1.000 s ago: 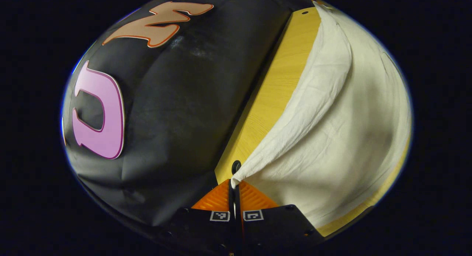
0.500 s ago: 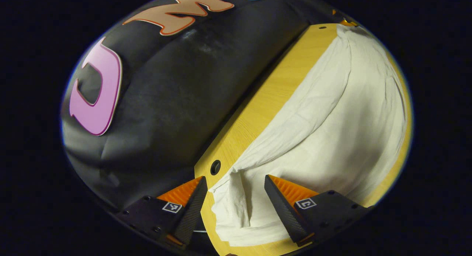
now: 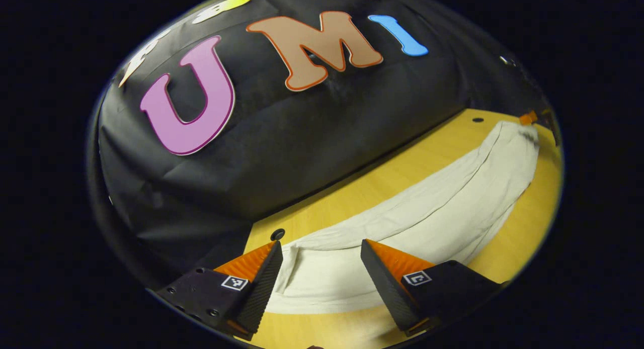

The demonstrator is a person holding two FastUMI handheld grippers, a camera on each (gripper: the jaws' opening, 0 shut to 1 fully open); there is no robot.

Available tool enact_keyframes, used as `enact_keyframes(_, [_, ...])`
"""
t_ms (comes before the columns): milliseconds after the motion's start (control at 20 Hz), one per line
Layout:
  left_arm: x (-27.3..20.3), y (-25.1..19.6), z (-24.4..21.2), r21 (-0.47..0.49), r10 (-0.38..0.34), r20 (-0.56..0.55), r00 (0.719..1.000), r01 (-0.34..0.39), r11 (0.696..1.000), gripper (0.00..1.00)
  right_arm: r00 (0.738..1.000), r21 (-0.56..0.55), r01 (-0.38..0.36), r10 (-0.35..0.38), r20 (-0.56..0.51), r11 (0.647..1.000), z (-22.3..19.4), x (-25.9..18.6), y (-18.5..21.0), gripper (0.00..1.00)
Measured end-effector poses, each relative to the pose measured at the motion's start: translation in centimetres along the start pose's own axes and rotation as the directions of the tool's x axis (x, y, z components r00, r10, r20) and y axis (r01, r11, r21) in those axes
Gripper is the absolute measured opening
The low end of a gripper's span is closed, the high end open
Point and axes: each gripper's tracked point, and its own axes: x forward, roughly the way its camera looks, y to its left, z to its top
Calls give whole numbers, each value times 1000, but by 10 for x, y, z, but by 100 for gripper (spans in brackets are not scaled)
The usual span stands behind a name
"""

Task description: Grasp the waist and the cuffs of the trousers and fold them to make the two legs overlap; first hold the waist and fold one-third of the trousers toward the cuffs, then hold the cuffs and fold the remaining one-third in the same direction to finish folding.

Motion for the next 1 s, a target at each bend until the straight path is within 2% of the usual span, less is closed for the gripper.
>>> enact_keyframes(100, [-6,-4,1,-109,-8,-5,1000,7,994,95,999,91,9,-6,-36,996,-15,1,-7,97])
enact_keyframes(150, [-10,-4,0,-152,-3,-9,1000,1,988,95,999,116,15,-10,-42,993,-18,3,-9,92])
enact_keyframes(200, [-10,-2,1,-182,6,-16,1000,-9,983,95,999,135,22,-17,-41,991,-18,5,-11,97])
enact_keyframes(250, [-10,-2,0,-196,17,-28,999,-22,980,96,999,146,37,-32,-33,989,-20,7,-13,97])
enact_keyframes(300, [-10,-1,-2,-202,28,-46,999,-37,979,96,998,155,63,-61,-16,986,-17,5,-18,92])
enact_keyframes(350, [-8,-1,-3,-207,39,-54,998,-49,977,96,997,176,74,-75,-2,982,-16,-3,-22,91])
enact_keyframes(400, [-7,0,2,-216,50,-52,997,-60,975,96,998,202,65,-65,-8,977,-19,-6,-20,91])
enact_keyframes(450, [-7,0,4,-225,57,-48,997,-66,972,96,999,219,50,-44,-29,975,-27,-4,-16,96])
enact_keyframes(600, [-8,1,7,-227,77,-48,996,-86,970,96,996,248,65,-47,-80,967,-42,5,-14,96])
enact_keyframes(650, [-8,1,8,-222,82,-46,996,-90,971,96,994,271,73,-49,-95,960,-47,6,-15,92])
enact_keyframes(700, [-8,2,9,-219,86,-44,995,-94,971,96,993,299,81,-50,-110,951,-51,6,-15,96])
enact_keyframes(750, [-8,1,10,-216,90,-43,995,-98,971,96,995,318,83,-58,-87,945,-46,7,-16,96])
enact_keyframes(800, [-9,1,13,-215,95,-43,995,-102,971,96,994,327,81,-51,-98,942,-48,9,-15,92])
enact_keyframes(850, [-9,1,15,-215,98,-42,994,-105,971,96,993,324,90,-61,-98,942,-47,6,-18,95])
enact_keyframes(900, [-10,1,16,-215,100,-42,994,-107,971,96,991,328,104,-68,-119,939,-51,8,-23,82])
enact_keyframes(1000, [-11,-2,18,-217,101,-43,994,-108,970,96,989,362,72,-18,-149,930,-52,9,-20,57])
